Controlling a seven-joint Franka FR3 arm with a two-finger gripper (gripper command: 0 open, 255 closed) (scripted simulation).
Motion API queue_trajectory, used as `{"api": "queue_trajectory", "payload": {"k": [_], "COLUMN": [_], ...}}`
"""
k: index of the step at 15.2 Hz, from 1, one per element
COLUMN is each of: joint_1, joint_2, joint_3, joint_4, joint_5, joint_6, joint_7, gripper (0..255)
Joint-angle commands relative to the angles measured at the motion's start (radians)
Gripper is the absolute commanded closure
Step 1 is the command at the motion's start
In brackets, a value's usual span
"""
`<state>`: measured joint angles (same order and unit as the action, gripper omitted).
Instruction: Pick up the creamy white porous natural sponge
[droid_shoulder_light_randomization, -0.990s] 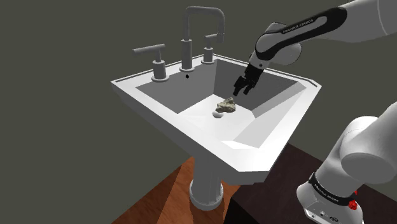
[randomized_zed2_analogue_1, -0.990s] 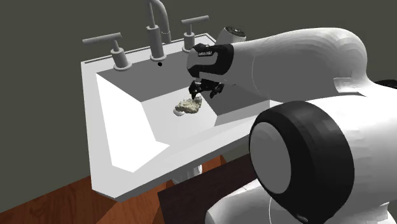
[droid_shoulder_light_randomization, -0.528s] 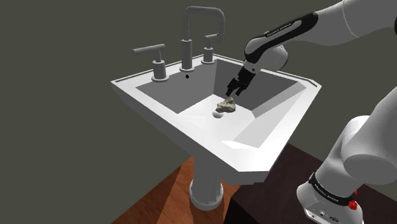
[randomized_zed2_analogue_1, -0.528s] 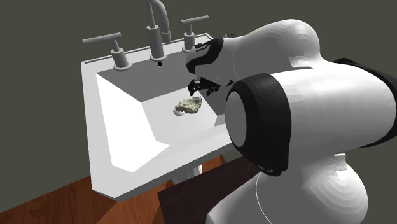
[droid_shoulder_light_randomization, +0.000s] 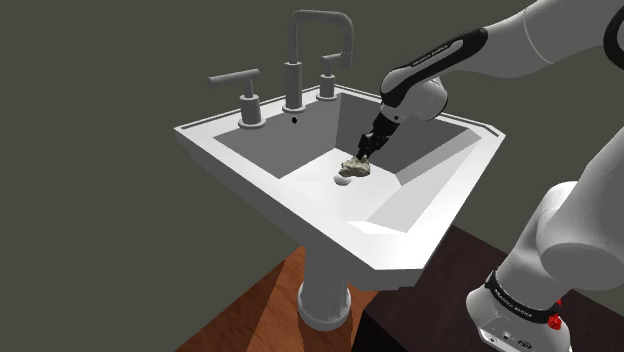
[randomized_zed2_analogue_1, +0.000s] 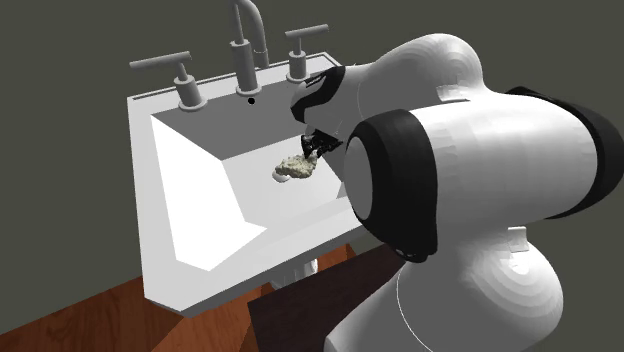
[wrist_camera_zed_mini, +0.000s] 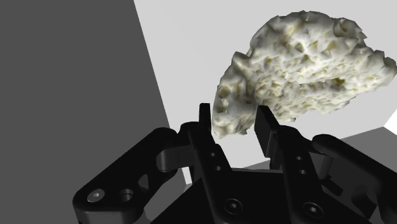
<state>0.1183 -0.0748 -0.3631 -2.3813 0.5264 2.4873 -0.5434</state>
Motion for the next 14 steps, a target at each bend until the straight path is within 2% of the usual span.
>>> {"api": "queue_trajectory", "payload": {"k": [1, 8, 14], "joint_1": [0.0, 0.0, -0.011], "joint_2": [0.001, 0.002, -0.052], "joint_3": [0.0, 0.0, 0.005], "joint_4": [-0.001, 0.002, 0.029], "joint_5": [0.001, 0.001, -0.07], "joint_6": [0.001, 0.0, -0.065], "joint_7": [-0.001, 0.0, 0.069], "gripper": [255, 255, 255]}}
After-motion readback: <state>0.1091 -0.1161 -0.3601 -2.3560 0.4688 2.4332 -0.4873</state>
